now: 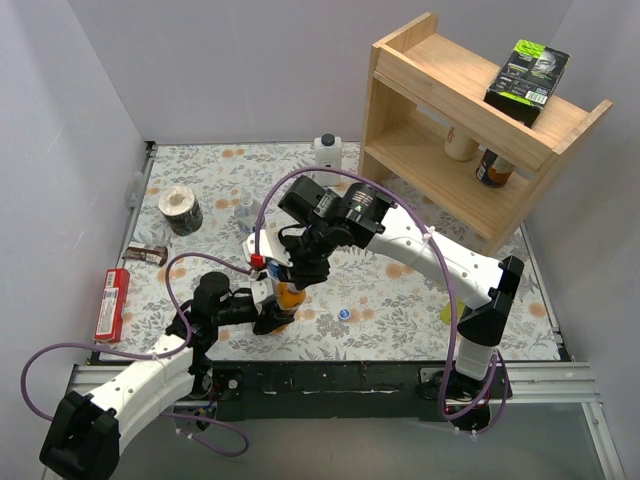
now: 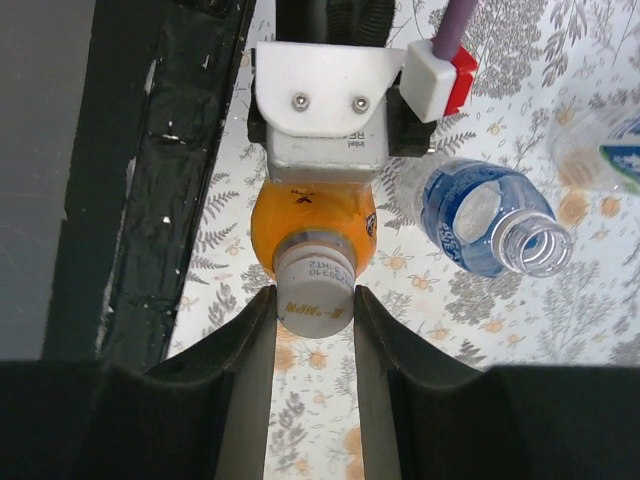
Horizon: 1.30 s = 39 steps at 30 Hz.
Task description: Screw on the bottle caps
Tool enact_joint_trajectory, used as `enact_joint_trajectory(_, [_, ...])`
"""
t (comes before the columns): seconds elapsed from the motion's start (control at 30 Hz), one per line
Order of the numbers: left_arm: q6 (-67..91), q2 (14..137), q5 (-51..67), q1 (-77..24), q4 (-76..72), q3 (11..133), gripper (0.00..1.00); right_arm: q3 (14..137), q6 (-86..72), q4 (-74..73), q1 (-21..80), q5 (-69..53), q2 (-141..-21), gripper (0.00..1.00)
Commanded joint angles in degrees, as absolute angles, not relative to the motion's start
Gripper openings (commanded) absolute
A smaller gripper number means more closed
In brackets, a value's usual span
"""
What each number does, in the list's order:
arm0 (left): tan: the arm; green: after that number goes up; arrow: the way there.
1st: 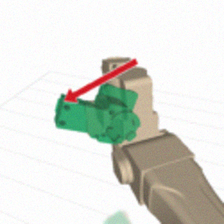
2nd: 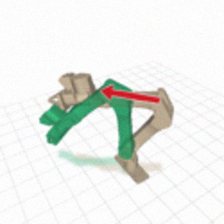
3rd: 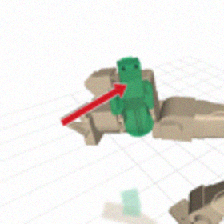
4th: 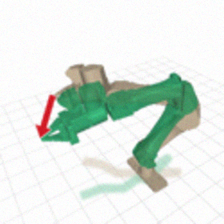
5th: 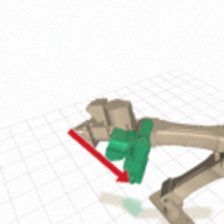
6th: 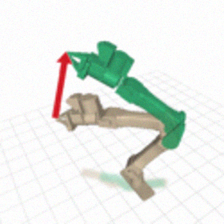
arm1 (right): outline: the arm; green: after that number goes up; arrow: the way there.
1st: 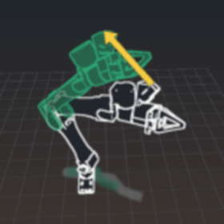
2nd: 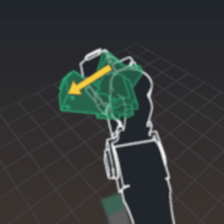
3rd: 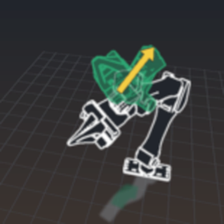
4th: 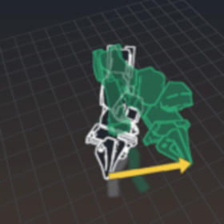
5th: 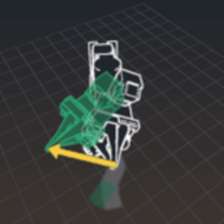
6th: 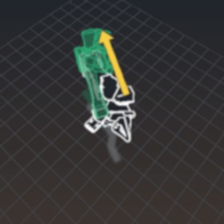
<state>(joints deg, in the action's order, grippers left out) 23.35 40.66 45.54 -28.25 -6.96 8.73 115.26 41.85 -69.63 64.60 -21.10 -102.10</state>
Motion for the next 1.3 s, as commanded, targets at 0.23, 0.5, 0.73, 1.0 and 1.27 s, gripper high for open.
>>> enact_joint_trajectory(0.23, [25.8,38.2,43.9,-28.1,-15.0,11.4,0.00,117.1,22.0,-74.9,65.3,-15.9,-106.4,0.24])
enact_joint_trajectory(0.5, [26.0,41.1,42.1,-28.1,-12.7,12.1,0.00,116.4,20.2,-74.4,65.8,-13.0,-104.3,0.47])
enact_joint_trajectory(0.73, [22.0,42.1,48.4,-28.1,-6.7,13.4,0.00,121.8,24.3,-74.9,65.7,-13.4,-98.7,0.92])
enact_joint_trajectory(1.0, [21.2,43.9,49.6,-28.2,-5.3,14.5,0.00,113.3,35.1,-70.0,64.7,-13.0,-92.6,0.91])
enact_joint_trajectory(1.27, [18.2,44.7,51.9,-28.1,-0.4,17.0,0.00,97.1,51.2,-54.8,63.6,-20.0,-83.4,0.97])
